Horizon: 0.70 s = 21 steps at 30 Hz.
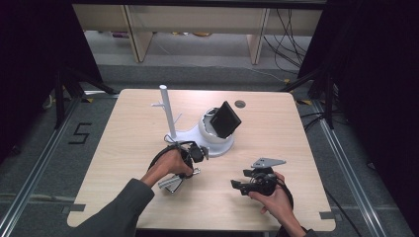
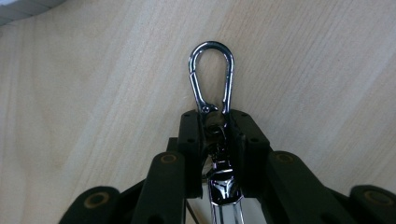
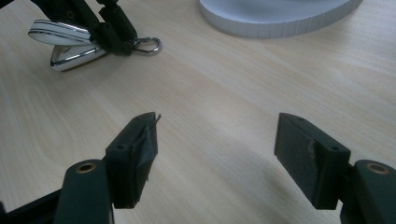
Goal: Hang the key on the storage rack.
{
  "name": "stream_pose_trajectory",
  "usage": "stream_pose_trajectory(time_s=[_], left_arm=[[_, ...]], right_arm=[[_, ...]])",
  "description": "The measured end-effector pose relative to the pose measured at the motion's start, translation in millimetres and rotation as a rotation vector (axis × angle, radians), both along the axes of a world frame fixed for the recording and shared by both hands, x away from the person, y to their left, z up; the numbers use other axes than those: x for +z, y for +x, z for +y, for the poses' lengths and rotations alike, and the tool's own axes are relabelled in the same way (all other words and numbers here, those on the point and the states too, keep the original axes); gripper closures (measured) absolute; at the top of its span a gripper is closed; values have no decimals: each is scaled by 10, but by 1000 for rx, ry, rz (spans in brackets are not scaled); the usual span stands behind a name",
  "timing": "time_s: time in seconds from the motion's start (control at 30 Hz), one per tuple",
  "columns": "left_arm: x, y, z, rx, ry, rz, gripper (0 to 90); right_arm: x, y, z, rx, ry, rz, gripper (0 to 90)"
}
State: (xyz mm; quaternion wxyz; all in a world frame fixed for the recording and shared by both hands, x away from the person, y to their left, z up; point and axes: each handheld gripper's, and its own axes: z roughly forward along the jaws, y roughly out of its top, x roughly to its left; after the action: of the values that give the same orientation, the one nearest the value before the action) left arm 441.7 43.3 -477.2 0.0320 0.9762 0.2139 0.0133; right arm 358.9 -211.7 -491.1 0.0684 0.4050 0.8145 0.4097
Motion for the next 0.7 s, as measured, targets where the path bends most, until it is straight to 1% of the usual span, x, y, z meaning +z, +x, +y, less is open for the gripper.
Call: stream_pose_trajectory(time_s=[0.03,0.07,0.1,0.13,0.17,0.2,0.23,0.27,0.3,0.33,0.37,0.4,0.43,0.53,0.6,0.63,0.67,0.7], left_arm=[[-1,-1,3,-1,-3,0,751],[-2,-8,5,0,-5,1,752],[-2,-10,6,-3,-4,4,753],[-1,-11,8,-10,-3,0,753],[-2,-10,11,-12,-5,7,753],[-1,-11,13,-8,-12,4,753],[8,0,18,-20,-9,-6,753],[15,-10,25,-9,-14,7,753],[32,0,35,-19,-18,-6,753],[45,-4,47,-13,-28,3,753],[63,-9,61,-2,-37,3,753],[80,-1,75,-13,-35,-9,753],[102,-11,98,-4,-41,-5,753],[173,-10,170,9,-47,-15,753],[226,-4,221,18,-49,-32,753],[276,-2,259,25,-56,-32,753],[311,3,284,28,-60,-37,753],[352,6,319,35,-67,-42,753]], right_arm=[[-3,3,0,3,1,7,312],[-8,2,5,-3,15,6,314],[5,-2,0,-7,5,9,316],[6,-2,-1,-6,7,8,316],[3,3,-3,-4,6,3,316],[-1,7,-5,-3,3,3,316],[-1,9,-6,-5,4,4,316],[0,8,-7,-5,6,3,316],[2,7,-6,-5,10,2,317],[0,8,-4,-4,6,1,316],[-2,9,-5,-2,3,4,316],[-1,9,-6,-5,1,3,316],[0,10,-8,-3,4,5,316],[-7,16,-3,0,8,7,317],[-6,17,-4,-2,5,9,317],[1,-2,12,-15,16,32,317],[-1,2,13,-9,13,29,317],[-4,14,0,-4,-2,6,317]])
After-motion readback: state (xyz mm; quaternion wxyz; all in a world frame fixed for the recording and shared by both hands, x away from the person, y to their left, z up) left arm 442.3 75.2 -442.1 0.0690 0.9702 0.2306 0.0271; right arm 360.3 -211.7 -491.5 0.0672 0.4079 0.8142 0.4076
